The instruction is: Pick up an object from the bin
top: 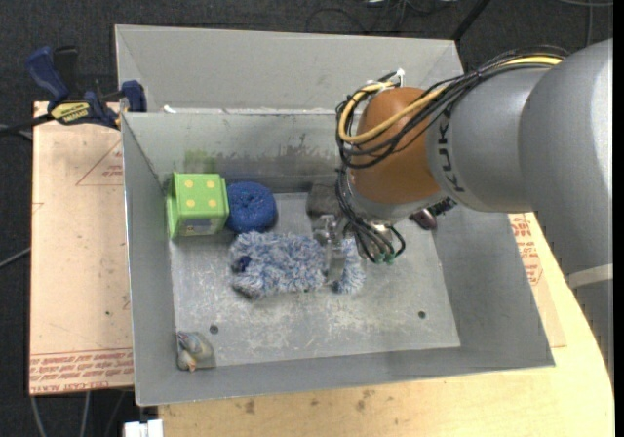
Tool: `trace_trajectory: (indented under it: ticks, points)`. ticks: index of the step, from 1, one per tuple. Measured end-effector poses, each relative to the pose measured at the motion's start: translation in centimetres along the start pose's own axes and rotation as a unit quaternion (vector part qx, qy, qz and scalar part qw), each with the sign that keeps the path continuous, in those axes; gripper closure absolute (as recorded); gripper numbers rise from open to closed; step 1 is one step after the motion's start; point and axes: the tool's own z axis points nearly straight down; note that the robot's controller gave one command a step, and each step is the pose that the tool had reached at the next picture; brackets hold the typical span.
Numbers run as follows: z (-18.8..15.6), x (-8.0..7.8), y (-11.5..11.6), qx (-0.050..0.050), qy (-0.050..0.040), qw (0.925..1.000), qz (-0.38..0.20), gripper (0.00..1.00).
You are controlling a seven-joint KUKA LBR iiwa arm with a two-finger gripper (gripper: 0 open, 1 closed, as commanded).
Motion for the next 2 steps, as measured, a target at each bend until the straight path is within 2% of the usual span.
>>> trace_trajectory:
  ticks: [1,2]
  points:
    - [0.0,0.0,0.0,0.000,0.0000,1.0000,0.000,1.00]
    - [-17.5,0.4,-0.8,0.000,-0.0049,0.9999,-0.010,1.00]
